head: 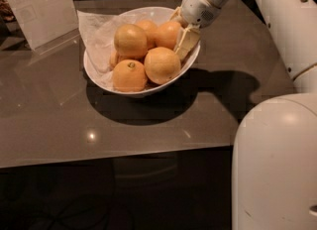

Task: Pick orange from white bowl

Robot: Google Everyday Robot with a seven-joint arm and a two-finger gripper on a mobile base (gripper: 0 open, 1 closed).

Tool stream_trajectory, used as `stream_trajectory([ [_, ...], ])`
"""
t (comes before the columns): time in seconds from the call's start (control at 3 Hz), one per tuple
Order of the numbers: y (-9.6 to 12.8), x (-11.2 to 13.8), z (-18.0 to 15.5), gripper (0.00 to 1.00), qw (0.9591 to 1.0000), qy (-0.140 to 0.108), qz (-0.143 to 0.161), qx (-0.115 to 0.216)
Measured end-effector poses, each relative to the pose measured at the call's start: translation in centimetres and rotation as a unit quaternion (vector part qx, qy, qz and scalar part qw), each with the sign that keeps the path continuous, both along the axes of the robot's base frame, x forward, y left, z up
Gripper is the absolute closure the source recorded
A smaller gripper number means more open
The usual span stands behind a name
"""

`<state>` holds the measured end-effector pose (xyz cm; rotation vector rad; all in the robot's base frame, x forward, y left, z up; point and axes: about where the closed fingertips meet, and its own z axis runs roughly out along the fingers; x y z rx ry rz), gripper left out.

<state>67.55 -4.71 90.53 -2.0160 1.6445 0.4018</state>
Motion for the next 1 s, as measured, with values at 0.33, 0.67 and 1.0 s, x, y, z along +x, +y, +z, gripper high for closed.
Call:
stream_trajectory([
  [0.33,0.1,-0.1,-0.3,0.6,1.0,0.004,-0.001,0.008],
  [0.67,0.1,-0.1,-0.1,0.83,0.9999,0.003,-0.001,0.01],
  [1.0,0.4,-1.3,3.3,1.0,0.9975,-0.039,-0.011,0.058],
])
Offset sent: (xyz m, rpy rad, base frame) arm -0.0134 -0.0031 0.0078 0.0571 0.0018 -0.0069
